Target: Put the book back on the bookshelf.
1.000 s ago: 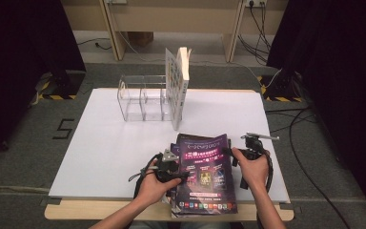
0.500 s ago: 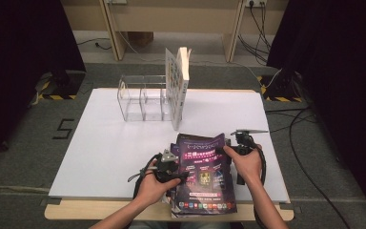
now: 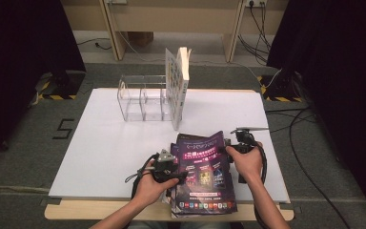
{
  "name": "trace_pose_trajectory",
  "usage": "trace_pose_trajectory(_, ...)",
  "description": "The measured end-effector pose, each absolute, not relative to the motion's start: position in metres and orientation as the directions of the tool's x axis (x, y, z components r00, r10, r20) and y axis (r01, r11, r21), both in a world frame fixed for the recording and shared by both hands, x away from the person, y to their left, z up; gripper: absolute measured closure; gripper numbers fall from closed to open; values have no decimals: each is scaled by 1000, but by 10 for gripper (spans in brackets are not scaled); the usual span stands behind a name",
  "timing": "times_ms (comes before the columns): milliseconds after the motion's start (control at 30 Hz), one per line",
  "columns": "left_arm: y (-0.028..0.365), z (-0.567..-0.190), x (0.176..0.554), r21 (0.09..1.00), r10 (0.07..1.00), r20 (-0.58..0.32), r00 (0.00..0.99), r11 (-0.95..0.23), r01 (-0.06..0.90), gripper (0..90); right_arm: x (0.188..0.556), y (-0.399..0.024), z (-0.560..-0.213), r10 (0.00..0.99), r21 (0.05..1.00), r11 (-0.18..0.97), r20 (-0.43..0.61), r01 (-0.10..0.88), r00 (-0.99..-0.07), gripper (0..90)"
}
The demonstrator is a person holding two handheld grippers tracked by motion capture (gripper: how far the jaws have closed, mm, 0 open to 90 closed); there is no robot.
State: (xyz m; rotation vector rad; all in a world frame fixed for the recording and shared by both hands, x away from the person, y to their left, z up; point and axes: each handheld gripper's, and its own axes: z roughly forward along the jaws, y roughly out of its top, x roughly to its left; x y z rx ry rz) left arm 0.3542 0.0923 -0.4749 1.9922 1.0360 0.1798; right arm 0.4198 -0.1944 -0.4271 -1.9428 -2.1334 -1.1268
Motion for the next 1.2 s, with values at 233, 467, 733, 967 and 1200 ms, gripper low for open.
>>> trace_pose_trajectory(233,116,-462,342,785,734,-219,642,-258,563,450,411,-193,-417,828,524,-58,501,849,-253,845)
trace_pose_trajectory(467,156,-469,326,801,776,-210,595,-212,560,419,400,-184,-400,818,591,-33,479,806,-318,845)
trace_pose_trajectory(733,184,-481,318,806,798,-242,551,-151,572,407,396,-171,-381,806,646,-11,458,763,-375,846)
trace_pose_trajectory(967,187,-485,317,820,805,-220,551,-154,552,406,391,-158,-354,799,729,19,401,684,-449,846)
trace_pose_trajectory(1200,188,-487,318,819,806,-221,550,-153,552,406,391,-147,-336,795,774,34,362,632,-487,845)
